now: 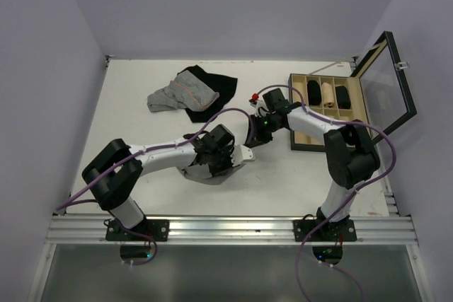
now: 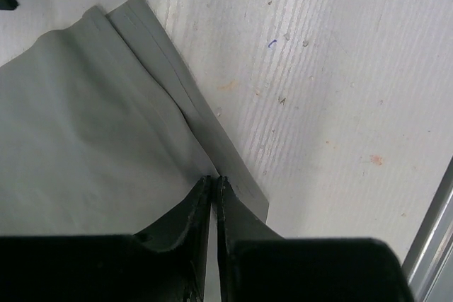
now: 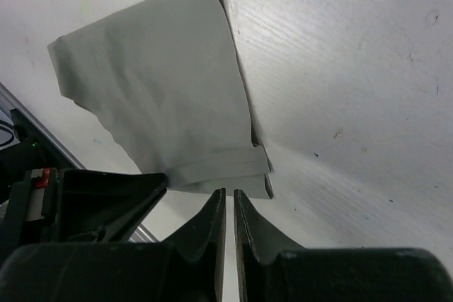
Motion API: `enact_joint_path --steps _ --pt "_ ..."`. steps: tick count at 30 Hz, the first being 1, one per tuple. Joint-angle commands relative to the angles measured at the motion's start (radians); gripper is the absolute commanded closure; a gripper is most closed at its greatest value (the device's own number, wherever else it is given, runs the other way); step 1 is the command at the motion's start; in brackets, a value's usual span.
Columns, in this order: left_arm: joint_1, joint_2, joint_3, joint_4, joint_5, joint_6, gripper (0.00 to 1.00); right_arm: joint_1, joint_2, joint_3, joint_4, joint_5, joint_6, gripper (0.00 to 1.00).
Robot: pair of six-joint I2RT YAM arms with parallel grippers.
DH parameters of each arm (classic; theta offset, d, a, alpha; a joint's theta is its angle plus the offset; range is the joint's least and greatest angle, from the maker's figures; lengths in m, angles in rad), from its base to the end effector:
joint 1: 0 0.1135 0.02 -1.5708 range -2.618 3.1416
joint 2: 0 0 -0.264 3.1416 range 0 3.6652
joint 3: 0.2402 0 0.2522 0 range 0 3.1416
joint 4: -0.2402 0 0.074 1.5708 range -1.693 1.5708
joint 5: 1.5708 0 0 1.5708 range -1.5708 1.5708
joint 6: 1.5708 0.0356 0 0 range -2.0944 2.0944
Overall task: Roll the underwear
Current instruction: Fold the underwear
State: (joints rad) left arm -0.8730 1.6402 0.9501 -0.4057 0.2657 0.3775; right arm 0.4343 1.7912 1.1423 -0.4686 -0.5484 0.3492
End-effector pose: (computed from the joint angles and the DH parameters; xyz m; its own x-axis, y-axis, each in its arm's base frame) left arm 0.1952 -0.2474 0.1708 -0.2302 0.8281 -0.5112 0.9697 0.2396 -0.0485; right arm 0.3141 0.1661 0.1770 -0.9600 -0.1234 -0.2511 -0.2530 0.7666 0.5902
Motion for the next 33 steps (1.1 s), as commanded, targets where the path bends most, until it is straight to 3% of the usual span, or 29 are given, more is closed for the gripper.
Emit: enact_joint_path --steps 1,5,18,33 --pt "-0.006 0.003 -0.005 0.015 0.038 0.003 0.89 -0.002 0.013 0.036 -0.067 0.005 -0.026 0.85" --pt "-0.006 -0.003 -0.008 0.016 0.044 0.009 1.0 0.009 0.037 0.03 -0.068 0.013 -0.032 0.81" --pt "-0.006 0.001 -0.013 0.022 0.044 0.011 1.0 0.053 0.079 0.059 -0.076 0.165 -0.026 0.77" --pt "-0.004 -0.039 -0.013 0.036 0.075 0.014 1.0 0.052 0.103 0.053 -0.051 0.122 -0.006 0.77"
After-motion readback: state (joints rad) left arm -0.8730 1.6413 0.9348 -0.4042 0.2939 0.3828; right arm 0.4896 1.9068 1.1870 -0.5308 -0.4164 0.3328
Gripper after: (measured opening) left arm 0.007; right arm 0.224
